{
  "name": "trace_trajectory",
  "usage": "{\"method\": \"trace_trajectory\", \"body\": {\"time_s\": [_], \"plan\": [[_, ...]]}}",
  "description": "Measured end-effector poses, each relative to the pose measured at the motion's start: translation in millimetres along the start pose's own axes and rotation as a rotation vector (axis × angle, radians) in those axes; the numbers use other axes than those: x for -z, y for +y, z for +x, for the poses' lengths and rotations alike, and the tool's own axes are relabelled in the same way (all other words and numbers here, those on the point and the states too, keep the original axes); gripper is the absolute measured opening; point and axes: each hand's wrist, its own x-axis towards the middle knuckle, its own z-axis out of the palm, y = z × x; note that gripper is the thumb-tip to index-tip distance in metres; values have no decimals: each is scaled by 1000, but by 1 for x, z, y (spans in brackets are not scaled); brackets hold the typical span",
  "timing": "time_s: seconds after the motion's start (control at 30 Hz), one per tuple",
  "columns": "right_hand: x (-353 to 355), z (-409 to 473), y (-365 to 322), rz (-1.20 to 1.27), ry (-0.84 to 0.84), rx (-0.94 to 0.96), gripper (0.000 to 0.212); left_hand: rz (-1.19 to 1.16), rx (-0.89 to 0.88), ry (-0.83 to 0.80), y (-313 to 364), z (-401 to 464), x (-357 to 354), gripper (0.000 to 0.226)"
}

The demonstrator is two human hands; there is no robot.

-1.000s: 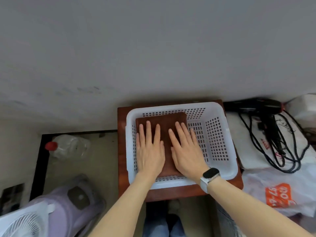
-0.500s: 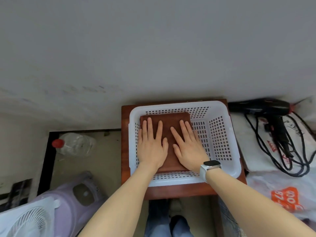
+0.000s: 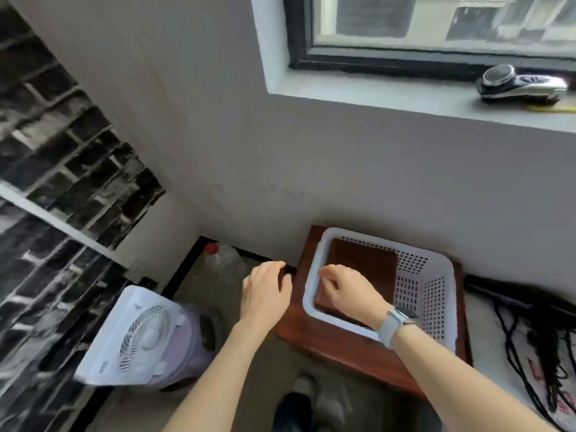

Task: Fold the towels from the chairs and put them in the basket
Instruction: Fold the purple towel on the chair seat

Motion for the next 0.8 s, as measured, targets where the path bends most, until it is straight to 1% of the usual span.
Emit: {"method": "trace_trajectory", "body": {"time_s": [0.13,0.3,0.43,0.53,0.6,0.8], "plan": [[-27,-18,-84,4,-59,211,32,-44,197,130,-55,-65,56,34],[-87,-52,-187,-41,-247,461,32,-96,492,382,-123,-177,120,32],[-152,-97,-273,-93,-409,651,26,-112,706,536,-173,-296,156,33],[-209,-150,-335,-152,-522,823,20,-99,851,649,-207,-401,172,32],[-248,-194,-370,-162,-581,919,22,-91,938,709,-226,-472,179,31],[-352,-338,-458,-171,-719,1099,26,-88,1100,863,-268,-668,204,25]]}}
